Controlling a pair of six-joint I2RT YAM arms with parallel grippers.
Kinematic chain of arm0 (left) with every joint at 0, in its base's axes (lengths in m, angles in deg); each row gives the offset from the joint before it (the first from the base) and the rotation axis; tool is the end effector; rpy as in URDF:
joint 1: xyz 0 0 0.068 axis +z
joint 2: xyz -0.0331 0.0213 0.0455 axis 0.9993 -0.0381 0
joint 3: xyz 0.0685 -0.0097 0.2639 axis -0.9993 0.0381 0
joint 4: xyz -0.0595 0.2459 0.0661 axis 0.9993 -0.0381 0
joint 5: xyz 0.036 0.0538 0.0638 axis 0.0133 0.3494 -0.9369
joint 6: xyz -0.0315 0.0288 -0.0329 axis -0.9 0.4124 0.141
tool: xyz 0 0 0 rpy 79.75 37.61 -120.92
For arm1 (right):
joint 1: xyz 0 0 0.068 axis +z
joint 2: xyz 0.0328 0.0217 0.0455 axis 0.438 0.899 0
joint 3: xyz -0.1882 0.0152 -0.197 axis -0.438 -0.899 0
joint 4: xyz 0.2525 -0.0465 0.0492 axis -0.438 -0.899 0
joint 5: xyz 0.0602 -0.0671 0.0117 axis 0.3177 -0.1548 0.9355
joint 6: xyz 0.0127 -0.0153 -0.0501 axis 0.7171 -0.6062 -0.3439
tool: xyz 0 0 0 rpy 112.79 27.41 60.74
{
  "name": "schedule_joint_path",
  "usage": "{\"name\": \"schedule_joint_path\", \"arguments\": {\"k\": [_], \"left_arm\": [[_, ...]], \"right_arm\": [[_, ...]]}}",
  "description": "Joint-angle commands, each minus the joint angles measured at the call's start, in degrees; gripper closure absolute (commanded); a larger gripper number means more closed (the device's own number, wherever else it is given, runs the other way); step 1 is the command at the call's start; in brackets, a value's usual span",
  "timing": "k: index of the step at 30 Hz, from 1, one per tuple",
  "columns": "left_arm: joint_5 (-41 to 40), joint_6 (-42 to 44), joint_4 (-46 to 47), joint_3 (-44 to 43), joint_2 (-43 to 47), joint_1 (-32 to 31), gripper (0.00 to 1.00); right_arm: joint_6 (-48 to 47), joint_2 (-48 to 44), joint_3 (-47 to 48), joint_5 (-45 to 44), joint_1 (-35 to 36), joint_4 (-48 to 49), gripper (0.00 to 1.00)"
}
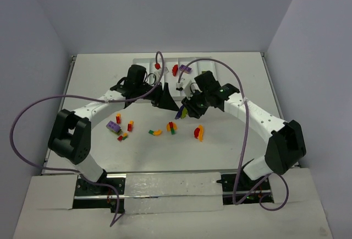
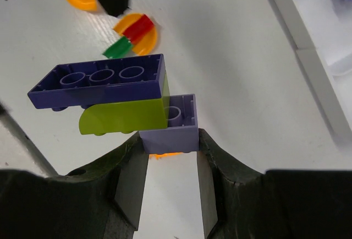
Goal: Sort the legos into containers by color
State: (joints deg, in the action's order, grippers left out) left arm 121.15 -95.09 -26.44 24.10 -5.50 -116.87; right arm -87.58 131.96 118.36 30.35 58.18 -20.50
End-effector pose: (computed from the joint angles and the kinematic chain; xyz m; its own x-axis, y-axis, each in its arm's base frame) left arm 0.3000 -0.2000 0.2592 -0.8177 0.1839 -0.5455 0.5755 0.2793 -0.7686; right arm 0.2528 0.1715 0.2774 -0.3974 -0.6728 -0.6240 -0.8635 0.5043 0.0061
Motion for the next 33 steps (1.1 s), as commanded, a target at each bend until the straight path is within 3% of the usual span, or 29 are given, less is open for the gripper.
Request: {"name": "schedule_joint_path", "arguments": {"k": [1,11,19,24,33], "left_arm": [[5.5,-4.7,3.1,-1.2,-2.7,-0.4,0.18],[6.1,-5.5,3.9,-1.3,-4.3,-2.9,0.28],[7.8,-7.0,5.1,-0.2,-4.9,-2.3,0.67],[8.8,-4.3,1.1,-1.3,-4.7,3.3,0.9],[2.9,5.7,-5.8,-0.8,0.5,10.8,0.96]], "right_arm": [[0.3,-3.5,2.6,-2.1,3.0,0.0,1.0],[0.6,-3.9,4.2,-5.2,7.1,0.6,1.0],[0.1,-4.3,2.4,-10.5,8.1,2.9,1.0],[-2.2,-5.3,-1.1,-14.4,7.5,4.9,1.0],[-1.3,1.7,4.7,-6.2,-2.6,5.6,1.0]]}}
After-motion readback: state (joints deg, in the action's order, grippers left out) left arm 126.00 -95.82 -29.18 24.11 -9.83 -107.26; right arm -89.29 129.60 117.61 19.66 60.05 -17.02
